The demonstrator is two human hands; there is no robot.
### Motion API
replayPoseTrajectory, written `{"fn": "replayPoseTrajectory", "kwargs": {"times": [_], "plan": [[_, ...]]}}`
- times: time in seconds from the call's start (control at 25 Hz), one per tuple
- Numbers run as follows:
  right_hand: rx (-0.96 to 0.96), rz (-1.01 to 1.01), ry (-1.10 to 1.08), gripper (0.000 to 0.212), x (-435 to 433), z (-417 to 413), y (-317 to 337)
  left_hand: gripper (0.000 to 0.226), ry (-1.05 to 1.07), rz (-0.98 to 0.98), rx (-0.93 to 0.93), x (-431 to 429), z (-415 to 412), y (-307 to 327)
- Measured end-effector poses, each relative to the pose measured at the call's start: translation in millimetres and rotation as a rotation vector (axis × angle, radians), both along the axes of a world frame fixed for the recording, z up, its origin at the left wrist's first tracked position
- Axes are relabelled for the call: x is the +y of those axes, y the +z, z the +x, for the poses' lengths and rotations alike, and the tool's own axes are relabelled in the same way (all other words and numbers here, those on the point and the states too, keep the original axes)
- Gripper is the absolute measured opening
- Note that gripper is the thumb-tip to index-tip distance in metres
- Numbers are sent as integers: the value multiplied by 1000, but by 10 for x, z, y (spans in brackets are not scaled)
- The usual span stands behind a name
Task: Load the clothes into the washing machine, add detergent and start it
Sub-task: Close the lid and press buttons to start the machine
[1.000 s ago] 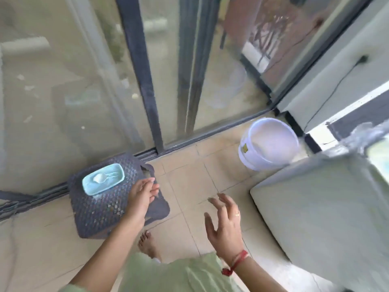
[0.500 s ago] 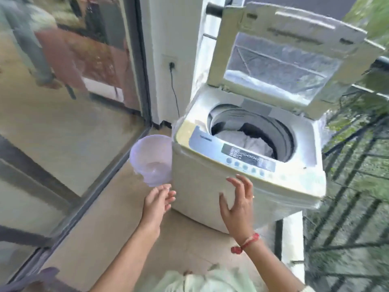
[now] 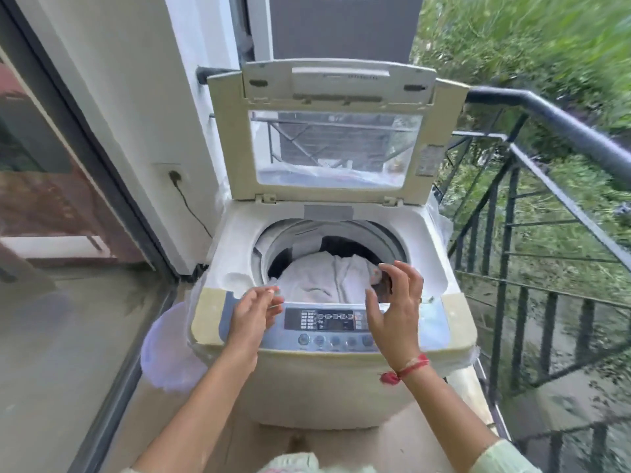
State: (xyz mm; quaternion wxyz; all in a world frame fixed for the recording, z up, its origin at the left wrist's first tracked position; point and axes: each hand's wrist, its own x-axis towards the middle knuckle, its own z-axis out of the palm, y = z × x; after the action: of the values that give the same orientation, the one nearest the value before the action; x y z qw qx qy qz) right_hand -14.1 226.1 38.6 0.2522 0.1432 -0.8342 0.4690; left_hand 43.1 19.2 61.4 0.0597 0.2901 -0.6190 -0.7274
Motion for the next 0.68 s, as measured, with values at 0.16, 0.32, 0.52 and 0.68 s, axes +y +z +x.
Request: {"fn": "replayPoseTrajectory", "kwargs": {"times": [0.16, 0.32, 0.52, 0.68], "plan": [[75, 23, -71, 36, -137, -518, 174, 12, -26, -3, 82, -191, -626, 178], [159, 38, -82, 37, -346, -1045, 426, 13, -86, -99, 199, -388, -1273, 449], [334, 61, -105, 44, -489, -1572, 831, 11, -153, -192, 378, -496, -1994, 970], [418, 71, -119, 42, -567, -2034, 1148, 10, -181, -391, 528, -647, -2455, 1330]]}}
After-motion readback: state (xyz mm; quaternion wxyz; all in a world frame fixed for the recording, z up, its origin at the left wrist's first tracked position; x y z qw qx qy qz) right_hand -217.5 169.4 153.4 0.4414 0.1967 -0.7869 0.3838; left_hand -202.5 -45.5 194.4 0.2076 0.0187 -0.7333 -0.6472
